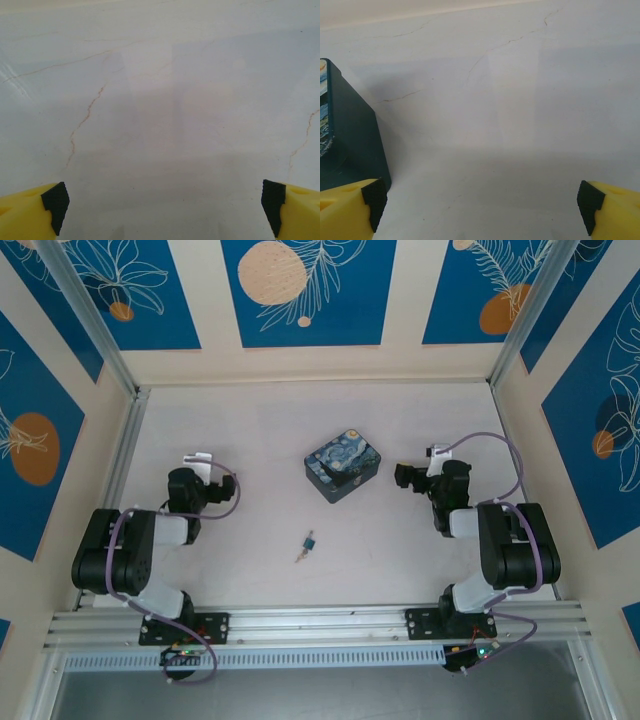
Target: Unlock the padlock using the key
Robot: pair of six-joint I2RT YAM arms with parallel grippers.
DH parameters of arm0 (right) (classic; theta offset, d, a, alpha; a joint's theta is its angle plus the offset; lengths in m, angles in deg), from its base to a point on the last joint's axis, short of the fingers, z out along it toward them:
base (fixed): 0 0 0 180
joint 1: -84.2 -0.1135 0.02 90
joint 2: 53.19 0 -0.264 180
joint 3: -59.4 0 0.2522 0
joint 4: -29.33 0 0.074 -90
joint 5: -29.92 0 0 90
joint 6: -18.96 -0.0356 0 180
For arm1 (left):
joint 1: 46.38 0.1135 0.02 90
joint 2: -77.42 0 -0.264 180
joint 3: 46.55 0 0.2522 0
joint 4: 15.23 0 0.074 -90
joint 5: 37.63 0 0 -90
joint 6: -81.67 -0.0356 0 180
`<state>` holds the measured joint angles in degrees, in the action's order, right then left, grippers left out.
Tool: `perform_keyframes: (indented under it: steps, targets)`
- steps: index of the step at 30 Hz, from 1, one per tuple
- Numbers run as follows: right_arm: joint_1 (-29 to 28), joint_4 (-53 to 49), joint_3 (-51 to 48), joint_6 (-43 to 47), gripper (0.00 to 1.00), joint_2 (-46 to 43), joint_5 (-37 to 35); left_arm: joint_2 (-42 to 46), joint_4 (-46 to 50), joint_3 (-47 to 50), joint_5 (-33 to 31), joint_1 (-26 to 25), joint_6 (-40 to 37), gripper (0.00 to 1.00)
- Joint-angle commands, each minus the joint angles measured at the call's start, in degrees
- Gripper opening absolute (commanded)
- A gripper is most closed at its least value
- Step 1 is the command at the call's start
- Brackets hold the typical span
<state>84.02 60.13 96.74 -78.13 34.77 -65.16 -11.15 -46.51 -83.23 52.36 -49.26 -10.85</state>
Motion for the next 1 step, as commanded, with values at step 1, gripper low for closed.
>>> perform_keyframes:
  steps: [1]
  targets:
    - [0.1, 1.9, 0.1, 1.6, 0.99, -0.7, 0.3, 0.6, -2.2, -0.2, -1.1, -0.5, 0.1, 1.00]
